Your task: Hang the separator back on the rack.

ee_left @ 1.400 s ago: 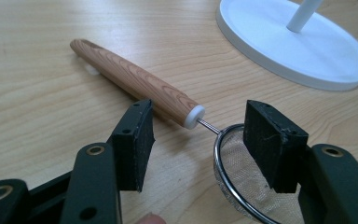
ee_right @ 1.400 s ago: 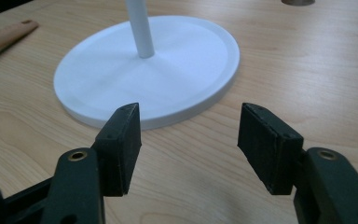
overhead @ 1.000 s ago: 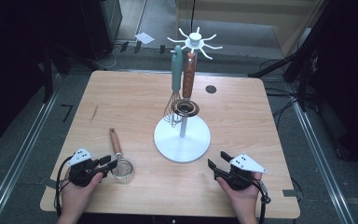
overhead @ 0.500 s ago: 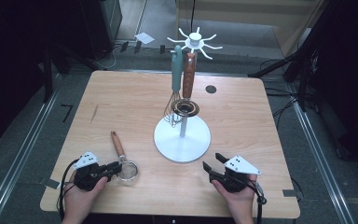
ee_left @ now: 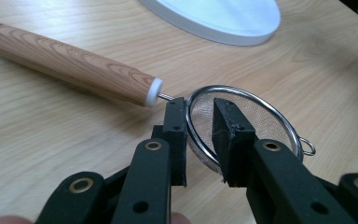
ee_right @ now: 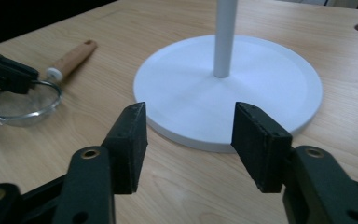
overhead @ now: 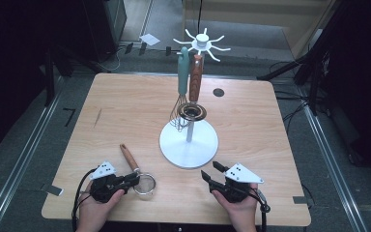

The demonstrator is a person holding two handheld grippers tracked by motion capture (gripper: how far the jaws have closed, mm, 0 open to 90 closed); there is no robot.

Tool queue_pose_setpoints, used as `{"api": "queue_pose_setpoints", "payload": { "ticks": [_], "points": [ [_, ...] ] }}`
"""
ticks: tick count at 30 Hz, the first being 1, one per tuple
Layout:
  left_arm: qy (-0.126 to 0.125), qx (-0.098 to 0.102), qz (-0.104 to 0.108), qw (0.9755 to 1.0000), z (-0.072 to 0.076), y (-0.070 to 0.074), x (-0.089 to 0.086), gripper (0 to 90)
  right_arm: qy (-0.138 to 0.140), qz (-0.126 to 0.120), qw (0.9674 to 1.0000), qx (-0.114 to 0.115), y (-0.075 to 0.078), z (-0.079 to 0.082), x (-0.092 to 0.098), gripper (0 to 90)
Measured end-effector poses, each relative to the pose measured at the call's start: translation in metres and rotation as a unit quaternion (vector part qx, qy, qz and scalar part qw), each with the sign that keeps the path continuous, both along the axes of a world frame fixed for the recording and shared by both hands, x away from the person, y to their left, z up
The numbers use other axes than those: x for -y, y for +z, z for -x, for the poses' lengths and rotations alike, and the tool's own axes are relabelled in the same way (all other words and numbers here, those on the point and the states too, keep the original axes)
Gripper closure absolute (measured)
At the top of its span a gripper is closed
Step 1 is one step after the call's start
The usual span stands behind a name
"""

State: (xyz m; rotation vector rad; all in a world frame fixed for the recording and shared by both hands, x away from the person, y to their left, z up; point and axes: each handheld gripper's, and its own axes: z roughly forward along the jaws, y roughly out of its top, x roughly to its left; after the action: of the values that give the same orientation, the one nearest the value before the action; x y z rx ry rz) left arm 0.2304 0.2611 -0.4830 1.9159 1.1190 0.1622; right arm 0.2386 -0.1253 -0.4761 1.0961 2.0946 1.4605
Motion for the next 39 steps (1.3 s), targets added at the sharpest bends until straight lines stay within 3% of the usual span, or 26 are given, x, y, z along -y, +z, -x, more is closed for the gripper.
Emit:
{"api": "queue_pose_setpoints", "payload": {
  "ticks": [8, 17, 32, 39],
  "points": [
    [-0.022, -0.002, 0.005, 0.9997, 0.004, -0.003, 0.022, 76.8, 0.049, -0.019, 0.9985, -0.016, 0.003, 0.006, -0.019, 60.8],
    [-0.042, 0.001, 0.01, 0.9991, 0.008, -0.006, 0.047, 77.8, 0.081, -0.009, 0.9964, -0.023, 0.002, 0.011, -0.039, 66.7],
    [-0.057, 0.007, 0.013, 0.9983, 0.011, -0.007, 0.069, 77.4, 0.08, -0.003, 0.9966, -0.02, 0.001, 0.012, -0.044, 66.1],
    [-0.059, 0.011, 0.017, 0.9981, 0.013, -0.007, 0.081, 78.4, 0.055, 0.006, 0.9984, -0.01, 0.002, 0.013, -0.045, 63.5]
  ]
}}
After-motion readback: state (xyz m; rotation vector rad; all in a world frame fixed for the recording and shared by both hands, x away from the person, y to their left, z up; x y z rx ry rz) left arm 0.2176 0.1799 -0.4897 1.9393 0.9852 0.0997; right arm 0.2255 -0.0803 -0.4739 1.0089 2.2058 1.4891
